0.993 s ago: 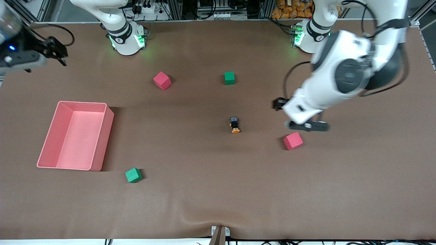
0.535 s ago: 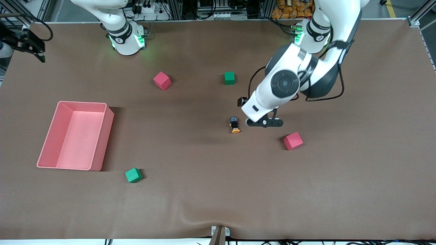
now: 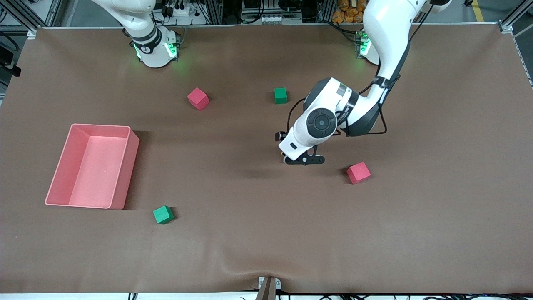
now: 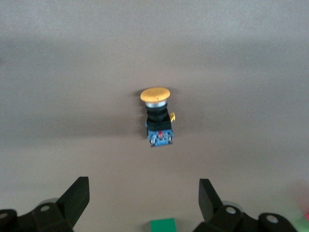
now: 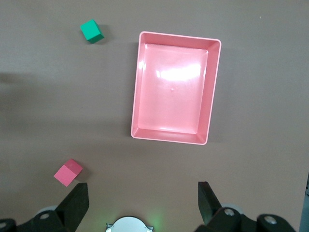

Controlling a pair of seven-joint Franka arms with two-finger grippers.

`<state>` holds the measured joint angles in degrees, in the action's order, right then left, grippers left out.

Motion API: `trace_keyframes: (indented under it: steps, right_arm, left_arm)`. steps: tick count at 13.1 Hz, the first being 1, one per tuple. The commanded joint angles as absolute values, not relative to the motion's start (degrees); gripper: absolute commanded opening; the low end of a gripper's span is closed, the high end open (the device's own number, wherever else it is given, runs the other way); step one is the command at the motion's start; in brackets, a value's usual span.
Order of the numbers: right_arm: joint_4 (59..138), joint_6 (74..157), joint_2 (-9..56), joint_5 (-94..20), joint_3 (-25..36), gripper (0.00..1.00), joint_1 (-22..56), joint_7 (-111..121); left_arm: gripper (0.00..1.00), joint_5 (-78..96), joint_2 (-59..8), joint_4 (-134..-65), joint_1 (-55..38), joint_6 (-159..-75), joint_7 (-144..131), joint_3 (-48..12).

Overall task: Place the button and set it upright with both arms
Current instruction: 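Lower the left gripper and close it on the button base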

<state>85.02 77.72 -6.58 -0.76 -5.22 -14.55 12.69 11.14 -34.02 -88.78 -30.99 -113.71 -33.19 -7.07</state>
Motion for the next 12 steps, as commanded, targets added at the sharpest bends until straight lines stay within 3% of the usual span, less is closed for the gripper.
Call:
trace_keyframes:
  steps: [1, 7, 11, 12]
  right_arm:
    - [83.1, 74.7, -8.1, -0.7, -4.3, 1.0, -10.6, 12.0]
    - [74.7, 66.5, -8.1, -0.3, -4.4, 1.0, -9.8, 6.5]
    - [75.9, 66.9, -7.7, 0.7, -4.3, 1.0, -10.2, 6.3]
    - [79.3, 68.0, -7.6, 0.7, -4.4, 1.0, -11.1, 6.6]
  left_arm:
    - [1.0, 10.5, -37.3, -86.9, -30.9, -115.8, -33.5, -6.3]
    - [1.0, 11.0, -43.5, -85.3, -33.8, -122.5, -39.8, -6.3]
    - [1.0, 10.8, -44.6, -84.5, -33.9, -122.7, -40.9, -6.3]
    - [0.95, 10.8, -44.8, -84.5, -33.8, -122.7, -40.9, -6.3]
